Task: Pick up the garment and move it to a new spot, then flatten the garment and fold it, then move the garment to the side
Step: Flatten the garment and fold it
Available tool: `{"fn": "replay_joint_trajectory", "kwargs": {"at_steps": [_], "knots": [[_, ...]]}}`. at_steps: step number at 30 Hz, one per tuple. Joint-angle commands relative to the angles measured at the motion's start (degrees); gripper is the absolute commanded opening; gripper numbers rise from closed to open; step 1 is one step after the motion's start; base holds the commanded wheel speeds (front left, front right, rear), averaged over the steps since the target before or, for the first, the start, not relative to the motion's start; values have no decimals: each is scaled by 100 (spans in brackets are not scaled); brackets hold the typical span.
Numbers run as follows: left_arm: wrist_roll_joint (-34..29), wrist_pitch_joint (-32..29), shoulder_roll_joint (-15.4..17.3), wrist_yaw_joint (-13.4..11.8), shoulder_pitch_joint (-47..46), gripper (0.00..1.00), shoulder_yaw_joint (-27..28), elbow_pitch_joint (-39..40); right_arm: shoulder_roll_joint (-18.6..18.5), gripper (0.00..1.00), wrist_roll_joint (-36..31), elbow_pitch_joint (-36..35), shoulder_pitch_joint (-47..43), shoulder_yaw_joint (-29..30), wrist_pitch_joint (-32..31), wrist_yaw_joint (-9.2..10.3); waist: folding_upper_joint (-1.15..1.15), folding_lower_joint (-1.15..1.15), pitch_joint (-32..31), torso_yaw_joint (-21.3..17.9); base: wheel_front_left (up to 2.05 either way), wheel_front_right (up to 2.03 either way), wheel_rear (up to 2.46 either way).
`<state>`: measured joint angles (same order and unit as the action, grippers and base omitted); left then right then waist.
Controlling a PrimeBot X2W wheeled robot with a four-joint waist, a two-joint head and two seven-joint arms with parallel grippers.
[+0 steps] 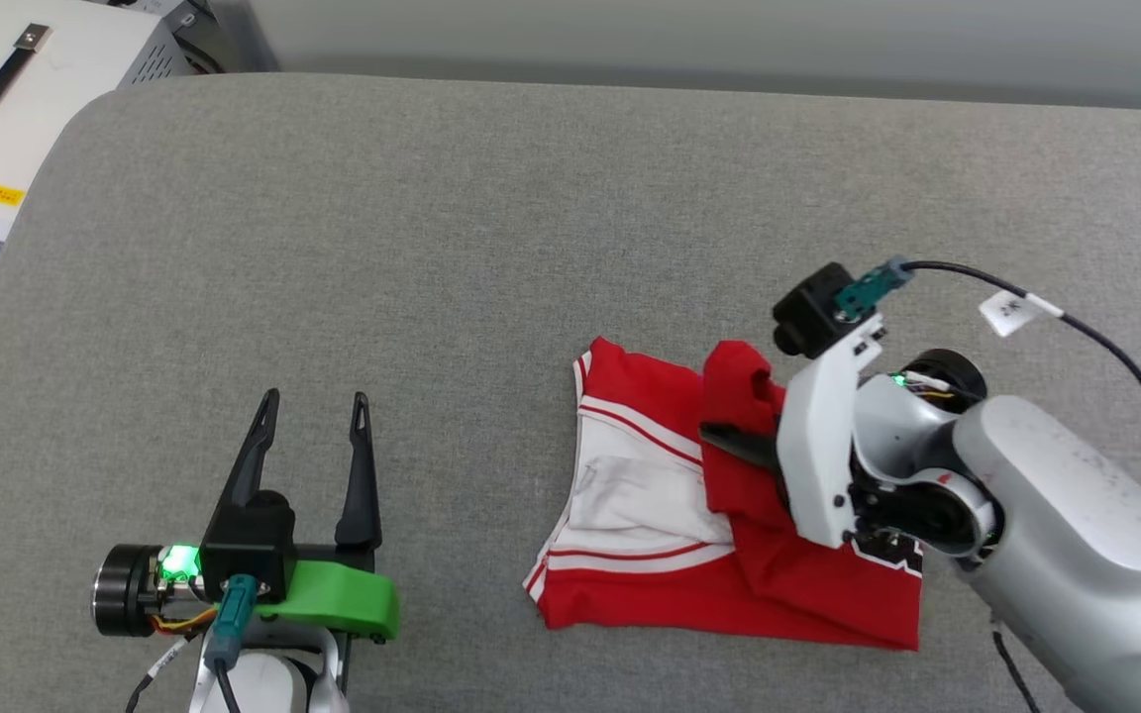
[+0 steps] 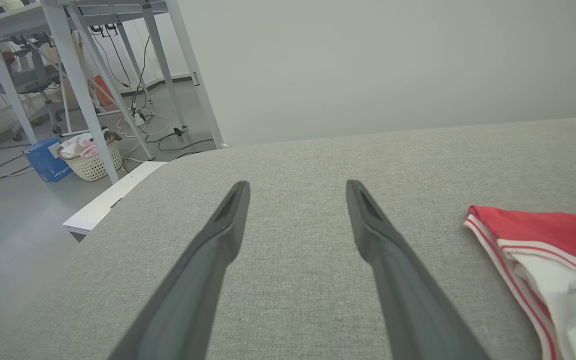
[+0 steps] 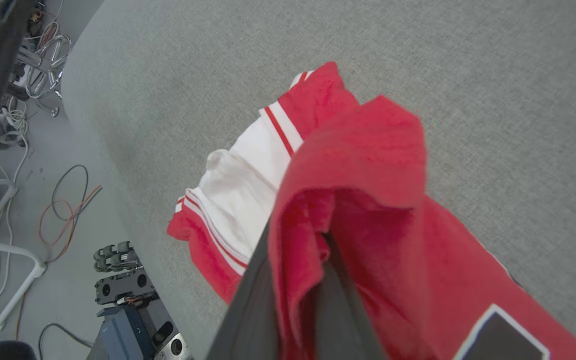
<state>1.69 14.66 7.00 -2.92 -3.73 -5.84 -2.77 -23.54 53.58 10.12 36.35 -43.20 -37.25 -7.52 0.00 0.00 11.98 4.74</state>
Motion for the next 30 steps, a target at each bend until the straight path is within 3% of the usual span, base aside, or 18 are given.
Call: {"fn": "replay_joint_trajectory", "kwargs": {"at_steps": [1,9,15,16,17,18,25,30], "knots": [[-53,34,-40,22,-124,100,4,-2,96,0,-76,153,166,-136,77,3,0,0,59,17,0,0,0],[-70,34,-70,25,-210,100,17,-13,562,0,-393,1402,592,-968,658,3,0,0,198,26,0,0,0],[-77,34,-77,25,-228,100,33,-45,730,0,-260,1972,628,-1380,1121,3,0,0,179,-3,0,0,0],[-77,34,-77,25,-216,100,37,-56,719,36,-237,2002,654,-1426,1238,3,0,0,149,-16,0,0,0],[-79,34,-77,27,-201,100,38,-72,703,95,-197,2004,673,-1450,1360,3,0,0,105,-29,0,0,0],[-81,34,-76,27,-185,100,38,-82,683,100,-161,1983,685,-1466,1456,3,0,0,70,-41,0,0,0],[-89,34,-48,25,-62,100,62,-72,154,100,-205,1400,784,-1363,2600,3,0,0,-221,-152,0,0,0],[-90,34,-32,10,33,100,87,-18,-258,100,-639,1149,631,-683,3709,3,0,0,-395,-272,0,0,0]]}}
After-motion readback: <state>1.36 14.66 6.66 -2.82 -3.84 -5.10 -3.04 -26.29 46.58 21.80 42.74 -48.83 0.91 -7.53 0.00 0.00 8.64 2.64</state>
